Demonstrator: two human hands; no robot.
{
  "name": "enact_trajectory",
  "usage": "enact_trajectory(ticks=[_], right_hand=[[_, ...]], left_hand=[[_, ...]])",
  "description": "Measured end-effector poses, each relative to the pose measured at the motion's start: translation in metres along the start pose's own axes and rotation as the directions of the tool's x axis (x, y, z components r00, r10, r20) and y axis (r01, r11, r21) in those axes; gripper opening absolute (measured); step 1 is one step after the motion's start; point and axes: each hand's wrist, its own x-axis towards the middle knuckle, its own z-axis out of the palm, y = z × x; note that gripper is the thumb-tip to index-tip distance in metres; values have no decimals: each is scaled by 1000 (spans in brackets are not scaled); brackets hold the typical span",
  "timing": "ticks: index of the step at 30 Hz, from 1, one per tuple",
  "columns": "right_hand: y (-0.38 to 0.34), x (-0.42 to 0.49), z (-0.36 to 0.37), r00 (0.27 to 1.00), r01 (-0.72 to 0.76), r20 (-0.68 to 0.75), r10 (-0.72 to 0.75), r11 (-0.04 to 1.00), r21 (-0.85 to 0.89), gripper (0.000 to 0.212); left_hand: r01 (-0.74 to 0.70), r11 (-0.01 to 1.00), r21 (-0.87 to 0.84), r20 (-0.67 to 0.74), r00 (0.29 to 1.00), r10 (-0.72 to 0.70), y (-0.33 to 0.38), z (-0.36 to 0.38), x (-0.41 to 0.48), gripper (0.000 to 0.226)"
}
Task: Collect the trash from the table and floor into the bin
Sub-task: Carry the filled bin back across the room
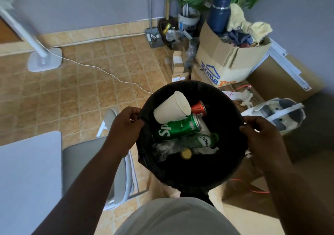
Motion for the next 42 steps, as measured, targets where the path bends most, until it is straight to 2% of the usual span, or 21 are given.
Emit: enact_trajectory(ticks=[6, 11, 18, 24, 30, 39, 42], right_hand=[[-26, 87, 33, 992, 93, 86, -94, 996, 7, 20], [-41, 171, 59, 984, 89, 158, -87, 996, -9, 21], [-100, 277, 91, 930, 170, 317, -183, 983, 69, 22], [-136, 344, 127, 884, 246, 397, -246, 968, 53, 21], [-173, 395, 186, 833, 237, 504, -228, 970, 46, 20], [-244, 463, 305, 787, 298, 571, -233, 954, -21, 16], [-273, 482, 343, 781, 269, 593, -195, 962, -39, 18]], left_hand=[[59, 998, -31, -102, 993, -62, 3, 7, 57, 24], [112, 992, -60, -187, 975, -122, 17, 19, 104, 21], [99, 983, -155, -359, 921, -149, 57, 25, 170, 25], [101, 977, -188, -426, 888, -174, 69, 23, 213, 27], [133, 966, -223, -469, 854, -226, 66, -4, 262, 22], [162, 942, -293, -530, 793, -301, 63, -74, 370, 26], [168, 939, -300, -545, 777, -314, 69, -101, 405, 26]])
